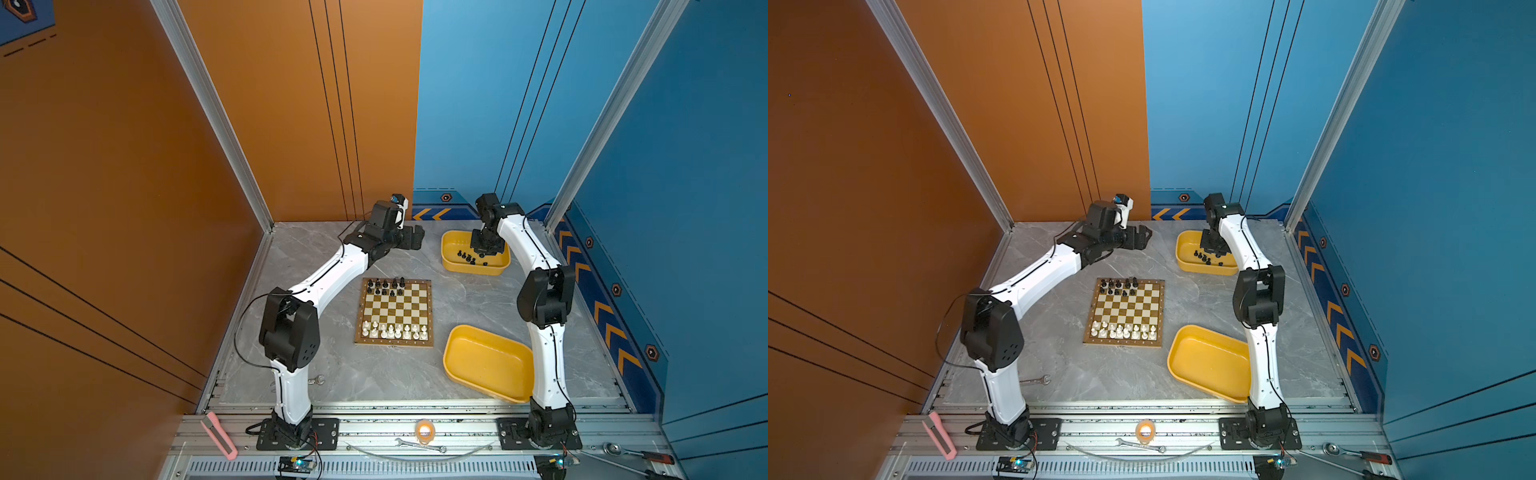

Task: Set up the chess pieces on the board
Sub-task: 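Raise the right gripper toward the far yellow tub while the left gripper follows, then lower the right gripper over the black pieces while the left gripper hovers nearby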

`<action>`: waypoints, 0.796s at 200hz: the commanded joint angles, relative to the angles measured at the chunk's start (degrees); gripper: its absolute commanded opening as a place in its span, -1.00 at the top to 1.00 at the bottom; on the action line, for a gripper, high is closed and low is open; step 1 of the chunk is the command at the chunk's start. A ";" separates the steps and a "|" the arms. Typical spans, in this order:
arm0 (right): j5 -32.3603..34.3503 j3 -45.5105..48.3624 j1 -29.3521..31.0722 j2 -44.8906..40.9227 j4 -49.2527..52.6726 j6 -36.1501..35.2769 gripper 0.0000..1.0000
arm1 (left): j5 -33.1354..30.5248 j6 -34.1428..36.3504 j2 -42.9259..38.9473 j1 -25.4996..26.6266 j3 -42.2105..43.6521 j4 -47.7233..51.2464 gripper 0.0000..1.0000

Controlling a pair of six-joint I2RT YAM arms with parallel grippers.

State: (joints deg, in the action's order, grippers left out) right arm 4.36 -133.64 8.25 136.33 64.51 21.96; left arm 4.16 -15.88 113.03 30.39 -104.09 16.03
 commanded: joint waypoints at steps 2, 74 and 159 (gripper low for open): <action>0.74 -4.67 -0.67 4.39 -2.17 -0.94 0.44 | -2.01 0.46 4.99 1.75 -7.35 7.49 -0.89; -0.79 -6.88 -4.23 9.00 -9.56 1.51 0.29 | 2.59 0.72 14.97 -1.69 -20.46 10.07 -0.89; 0.31 -7.04 -3.15 1.48 -11.20 -0.52 0.27 | 3.68 -0.86 16.27 -3.85 -22.53 10.27 -0.89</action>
State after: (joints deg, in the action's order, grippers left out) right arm 2.92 -141.25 4.01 146.10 54.78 22.70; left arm 6.24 -16.32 128.33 26.52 -124.22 25.30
